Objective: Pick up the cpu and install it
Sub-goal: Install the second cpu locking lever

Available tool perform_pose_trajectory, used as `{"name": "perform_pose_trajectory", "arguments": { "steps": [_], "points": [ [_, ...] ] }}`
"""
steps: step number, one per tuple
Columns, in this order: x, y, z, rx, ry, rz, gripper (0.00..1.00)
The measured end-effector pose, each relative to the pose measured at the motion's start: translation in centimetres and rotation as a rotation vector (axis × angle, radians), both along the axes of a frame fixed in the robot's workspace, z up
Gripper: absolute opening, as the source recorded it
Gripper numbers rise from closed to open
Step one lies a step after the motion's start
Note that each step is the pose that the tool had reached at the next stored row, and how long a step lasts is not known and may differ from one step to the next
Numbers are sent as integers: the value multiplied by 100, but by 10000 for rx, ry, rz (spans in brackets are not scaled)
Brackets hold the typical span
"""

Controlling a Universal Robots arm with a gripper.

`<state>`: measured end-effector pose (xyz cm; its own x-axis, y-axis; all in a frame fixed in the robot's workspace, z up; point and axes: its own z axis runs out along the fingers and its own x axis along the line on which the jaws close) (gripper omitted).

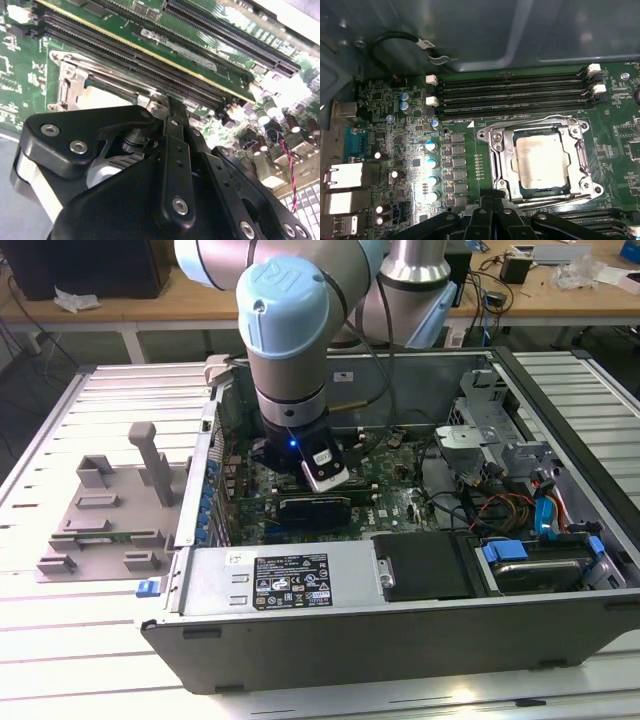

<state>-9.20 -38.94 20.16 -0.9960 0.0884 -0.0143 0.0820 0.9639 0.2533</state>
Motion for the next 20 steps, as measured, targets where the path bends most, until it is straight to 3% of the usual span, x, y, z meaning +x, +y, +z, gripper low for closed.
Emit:
{"name": "perform_pose_trajectory", "arguments": {
  "steps": [2,3,6,8,11,15,17,20],
  "points": [
    [0,-1,89,-12,2,1,11],
    [0,-1,200,-70,2,0,11],
    [3,0,321,-307,3,0,11],
    [5,-1,343,-506,11,-1,11],
    [85,-1,344,-553,18,-15,11],
    [344,0,344,-588,32,-44,11],
    [383,9,344,-597,33,-45,11],
    [445,107,344,-630,32,-46,11]
  ]
}}
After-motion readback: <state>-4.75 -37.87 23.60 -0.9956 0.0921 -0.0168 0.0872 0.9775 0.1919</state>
